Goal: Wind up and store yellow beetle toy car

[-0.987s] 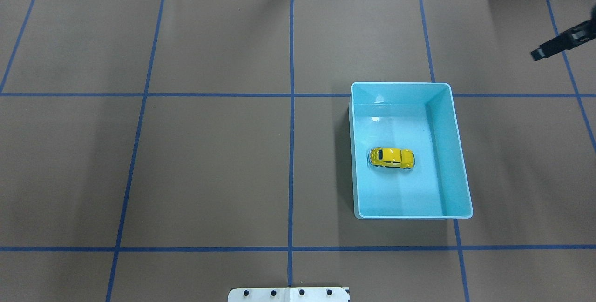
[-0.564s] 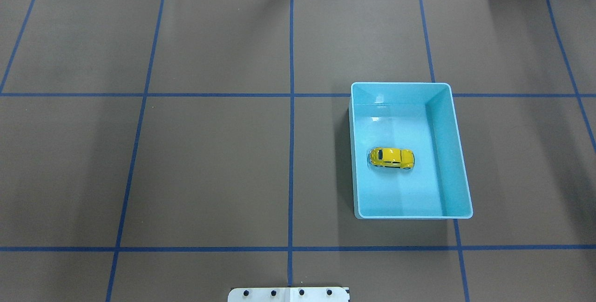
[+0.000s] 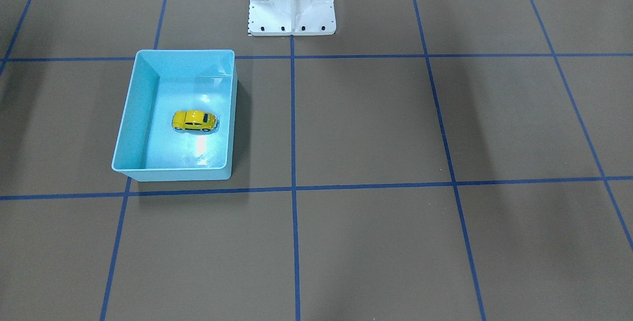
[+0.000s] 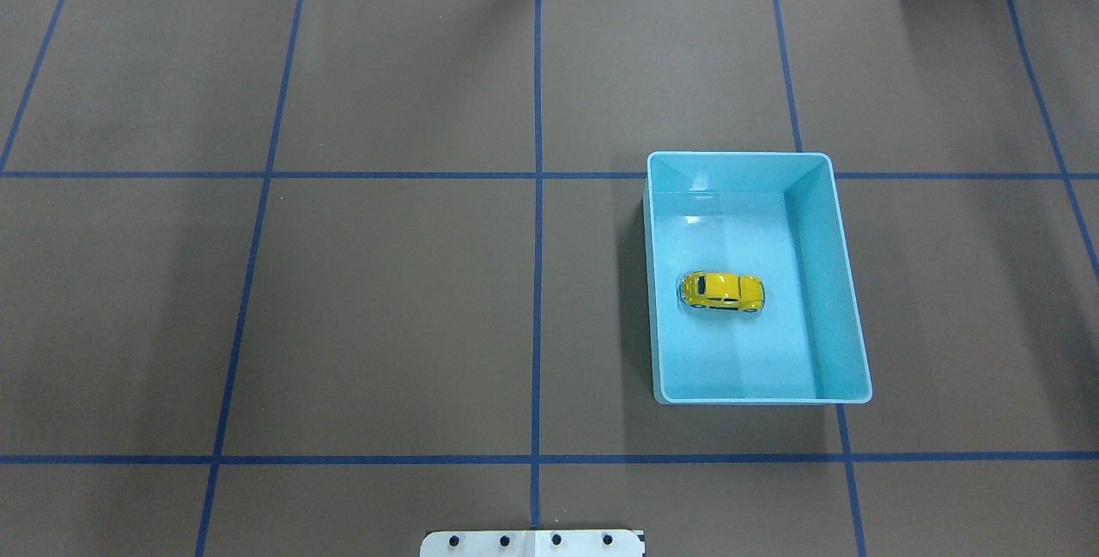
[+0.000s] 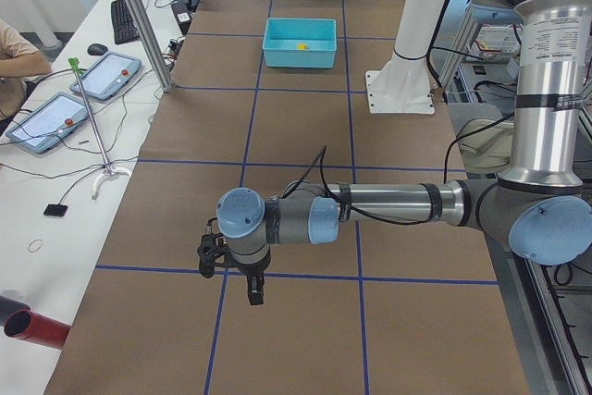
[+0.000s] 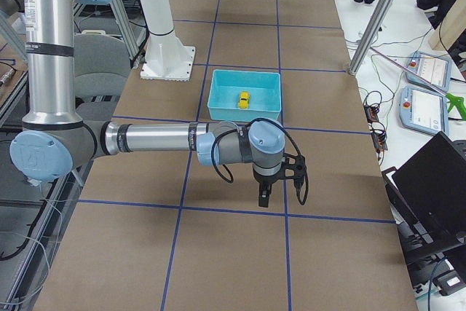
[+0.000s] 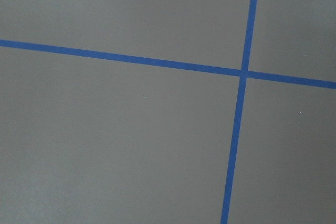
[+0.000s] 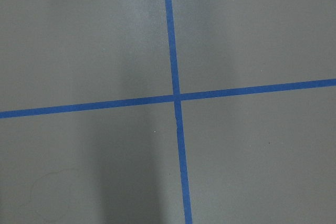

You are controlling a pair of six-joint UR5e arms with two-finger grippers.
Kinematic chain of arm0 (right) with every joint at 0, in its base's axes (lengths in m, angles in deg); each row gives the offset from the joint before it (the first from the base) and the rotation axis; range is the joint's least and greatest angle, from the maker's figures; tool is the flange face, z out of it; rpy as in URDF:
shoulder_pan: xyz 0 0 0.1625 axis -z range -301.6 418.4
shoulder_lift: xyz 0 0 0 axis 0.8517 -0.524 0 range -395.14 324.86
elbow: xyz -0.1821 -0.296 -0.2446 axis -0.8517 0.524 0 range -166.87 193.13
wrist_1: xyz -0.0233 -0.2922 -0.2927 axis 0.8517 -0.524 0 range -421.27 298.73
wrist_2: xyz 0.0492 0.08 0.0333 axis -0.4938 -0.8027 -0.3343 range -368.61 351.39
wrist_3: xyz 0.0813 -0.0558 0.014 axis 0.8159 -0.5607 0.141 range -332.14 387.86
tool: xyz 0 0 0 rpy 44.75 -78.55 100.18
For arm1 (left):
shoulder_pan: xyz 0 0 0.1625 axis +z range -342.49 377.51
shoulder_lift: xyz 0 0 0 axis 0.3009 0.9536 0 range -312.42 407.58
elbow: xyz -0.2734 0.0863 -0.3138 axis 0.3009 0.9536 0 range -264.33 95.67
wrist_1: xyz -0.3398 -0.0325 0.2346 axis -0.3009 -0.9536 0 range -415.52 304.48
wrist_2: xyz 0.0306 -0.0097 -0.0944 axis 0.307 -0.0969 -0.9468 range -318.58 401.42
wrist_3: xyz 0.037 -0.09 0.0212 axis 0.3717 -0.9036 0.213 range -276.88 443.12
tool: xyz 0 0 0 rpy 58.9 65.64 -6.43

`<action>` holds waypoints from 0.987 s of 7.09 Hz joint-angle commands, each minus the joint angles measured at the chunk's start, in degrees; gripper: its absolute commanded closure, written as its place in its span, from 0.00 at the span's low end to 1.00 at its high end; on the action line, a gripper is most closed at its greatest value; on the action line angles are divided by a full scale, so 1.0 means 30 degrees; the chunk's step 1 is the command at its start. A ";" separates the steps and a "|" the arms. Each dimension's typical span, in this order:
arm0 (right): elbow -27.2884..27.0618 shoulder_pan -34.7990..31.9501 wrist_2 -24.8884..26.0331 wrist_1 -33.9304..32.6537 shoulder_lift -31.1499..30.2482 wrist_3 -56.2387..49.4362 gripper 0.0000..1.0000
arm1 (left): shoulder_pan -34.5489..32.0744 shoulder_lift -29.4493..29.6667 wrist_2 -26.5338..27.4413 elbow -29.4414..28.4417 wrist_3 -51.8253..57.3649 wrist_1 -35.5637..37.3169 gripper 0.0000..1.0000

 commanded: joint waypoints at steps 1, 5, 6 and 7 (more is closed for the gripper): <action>-0.0378 -0.0015 0.0134 -0.2086 0.0939 -0.0273 0.00 | 0.0000 0.0000 0.0000 0.0000 0.0000 -0.0021 0.00; -0.0852 0.0249 0.0106 -0.1941 -0.0024 -0.4494 0.00 | 0.0000 0.0000 0.0000 0.0029 0.0000 -0.0021 0.00; -0.0791 0.0249 0.0019 -0.1940 -0.0202 -0.4495 0.00 | 0.0000 0.0029 0.0000 0.0029 0.0000 -0.0021 0.00; -0.0558 0.0249 0.0076 -0.1940 -0.0204 -0.4466 0.00 | 0.0000 0.0029 0.0000 0.0029 0.0000 -0.0021 0.00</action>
